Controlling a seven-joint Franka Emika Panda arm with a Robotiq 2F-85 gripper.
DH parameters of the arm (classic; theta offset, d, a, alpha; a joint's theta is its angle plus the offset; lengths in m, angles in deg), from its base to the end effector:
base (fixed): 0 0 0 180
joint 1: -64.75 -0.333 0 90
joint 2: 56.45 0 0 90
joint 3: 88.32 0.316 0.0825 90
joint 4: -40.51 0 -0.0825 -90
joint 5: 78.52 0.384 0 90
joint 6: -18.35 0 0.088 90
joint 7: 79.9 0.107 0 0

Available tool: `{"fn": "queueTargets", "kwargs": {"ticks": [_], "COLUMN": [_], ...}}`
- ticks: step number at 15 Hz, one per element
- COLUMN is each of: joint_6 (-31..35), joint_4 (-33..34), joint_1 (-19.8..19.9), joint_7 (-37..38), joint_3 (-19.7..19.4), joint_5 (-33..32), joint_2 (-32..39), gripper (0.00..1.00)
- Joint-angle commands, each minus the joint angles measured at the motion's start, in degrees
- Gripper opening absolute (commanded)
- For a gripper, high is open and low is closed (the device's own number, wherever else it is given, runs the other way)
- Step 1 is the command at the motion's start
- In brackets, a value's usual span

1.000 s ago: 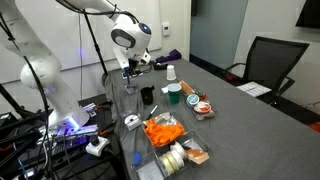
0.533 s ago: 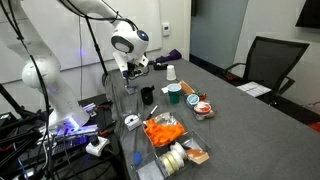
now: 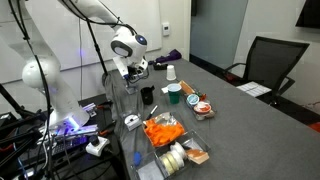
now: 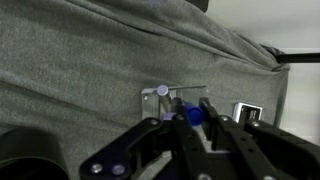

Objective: Move the marker from the cup to the tray

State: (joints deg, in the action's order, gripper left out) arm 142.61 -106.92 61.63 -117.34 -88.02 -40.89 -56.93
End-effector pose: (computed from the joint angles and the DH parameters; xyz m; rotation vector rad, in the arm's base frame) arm 0.4030 0.0479 0.2446 -2.5603 -0.2910 0.3019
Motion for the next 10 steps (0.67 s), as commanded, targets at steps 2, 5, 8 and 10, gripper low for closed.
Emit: {"fn": "queueTargets", "kwargs": {"ticks": [2,5,8,10], "joint_6": [4.2,5.4,8.1,10.0], "joint_4": [-3.6,-5.6,-7.3,-8.3], "joint_1": [0.3,0.4,0.3,0.2], "joint_7": [-6.1,-11.7,-17.9,-22.2], "joint_3": [0.8,0.7,0.8,0.9], "joint_5": [2.1,4.7,8.3,11.1], "joint_2": [-0.4,-1.4,-1.5,-1.6], "gripper": [0.05,0.05,0.05,0.05]}}
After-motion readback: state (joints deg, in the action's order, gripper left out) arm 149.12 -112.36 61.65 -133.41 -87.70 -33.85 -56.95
